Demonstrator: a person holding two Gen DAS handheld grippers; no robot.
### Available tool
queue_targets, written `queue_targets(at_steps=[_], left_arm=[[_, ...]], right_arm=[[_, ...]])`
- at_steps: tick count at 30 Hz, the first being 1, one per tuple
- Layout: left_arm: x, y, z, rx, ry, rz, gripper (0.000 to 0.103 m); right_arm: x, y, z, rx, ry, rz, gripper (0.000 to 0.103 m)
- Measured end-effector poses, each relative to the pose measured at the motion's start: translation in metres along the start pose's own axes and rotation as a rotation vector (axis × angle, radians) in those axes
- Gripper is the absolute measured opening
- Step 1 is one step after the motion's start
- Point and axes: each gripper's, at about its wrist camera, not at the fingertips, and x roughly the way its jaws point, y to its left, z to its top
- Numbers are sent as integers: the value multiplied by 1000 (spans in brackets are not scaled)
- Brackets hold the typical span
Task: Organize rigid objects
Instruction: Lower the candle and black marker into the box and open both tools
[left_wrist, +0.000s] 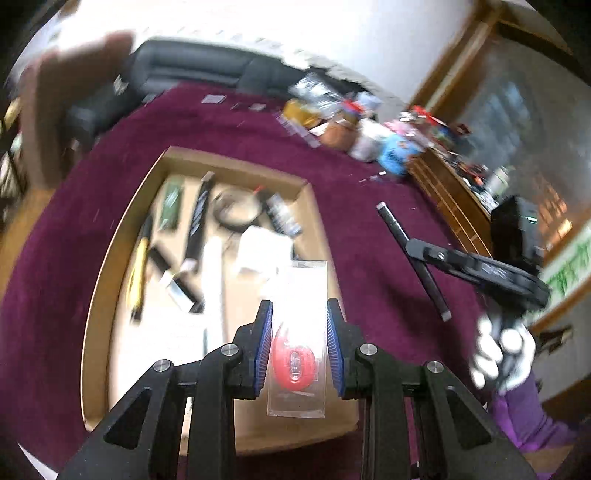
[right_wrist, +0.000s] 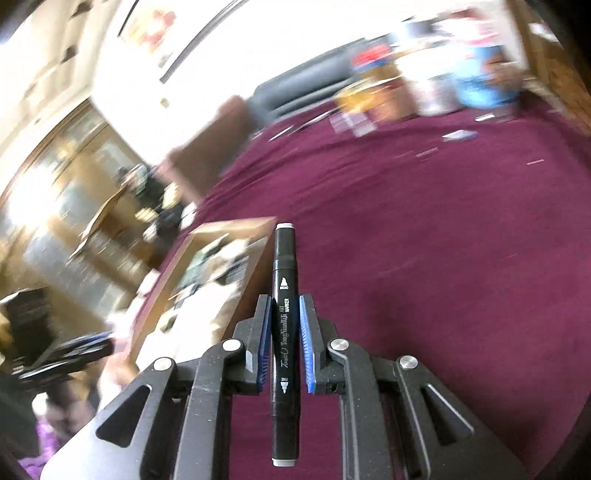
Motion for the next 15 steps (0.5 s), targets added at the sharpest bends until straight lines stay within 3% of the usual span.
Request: queue_targets(at_steps=[6,11,13,15], left_arm=[[15,21,-32,-76,50,24,23],[14,29,-37,-110,3,62,26],[10,29,-37,-96,-27,58,35],[0,27,-40,-86,-46,63,50]], right_arm=[[66,76,-31,-64,130,64,13],[98,101,-45,-97,156,-6,13],[105,104,-48,-104,147,-49,13],[110,104,-49,-90,147,-73,14]])
